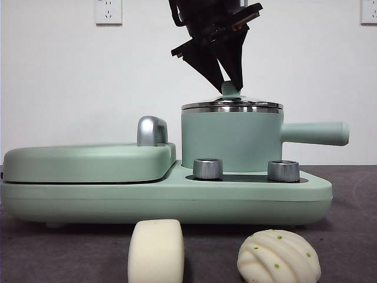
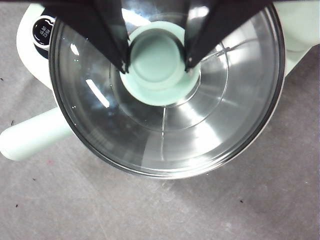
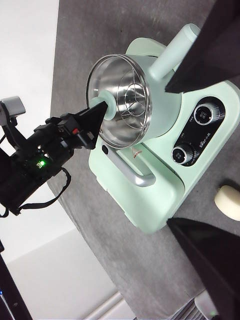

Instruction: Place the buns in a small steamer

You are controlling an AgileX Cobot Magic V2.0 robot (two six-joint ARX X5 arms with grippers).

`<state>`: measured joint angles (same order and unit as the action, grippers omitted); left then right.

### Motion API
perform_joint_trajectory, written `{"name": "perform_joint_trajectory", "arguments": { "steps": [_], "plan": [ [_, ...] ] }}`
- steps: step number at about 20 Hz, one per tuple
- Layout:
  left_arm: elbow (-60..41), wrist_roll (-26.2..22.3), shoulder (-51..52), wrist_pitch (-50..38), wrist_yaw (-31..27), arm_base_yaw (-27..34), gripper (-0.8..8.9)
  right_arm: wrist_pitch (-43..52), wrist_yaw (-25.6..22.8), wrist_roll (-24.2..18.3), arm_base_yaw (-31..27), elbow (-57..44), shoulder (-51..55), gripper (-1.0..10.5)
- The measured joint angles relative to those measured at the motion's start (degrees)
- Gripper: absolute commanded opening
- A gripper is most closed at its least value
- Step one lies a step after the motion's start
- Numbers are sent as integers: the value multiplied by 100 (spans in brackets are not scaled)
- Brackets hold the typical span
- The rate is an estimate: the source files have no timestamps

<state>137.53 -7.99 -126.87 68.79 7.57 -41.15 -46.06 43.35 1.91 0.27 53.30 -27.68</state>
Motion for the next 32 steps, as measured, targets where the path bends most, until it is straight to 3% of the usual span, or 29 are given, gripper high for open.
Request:
{"name": "perform_joint_trajectory", "arguments": {
  "steps": [12, 18, 22, 32],
  "plan": [
    [785, 4, -129, 592, -4, -2, 50, 2, 0, 109, 0, 0, -17, 398],
    [1222, 28, -127, 940, -7, 170, 50, -11, 339, 684, 205, 144, -693, 398],
    [1222, 28, -85, 960, -15, 560, 51, -31, 197, 1062, 920, 531, -1467, 398],
    [1226, 142, 116, 1115, -20, 1768, 50, 7, -2009, 1908, 4035, 1180, -3908, 398]
  ]
}}
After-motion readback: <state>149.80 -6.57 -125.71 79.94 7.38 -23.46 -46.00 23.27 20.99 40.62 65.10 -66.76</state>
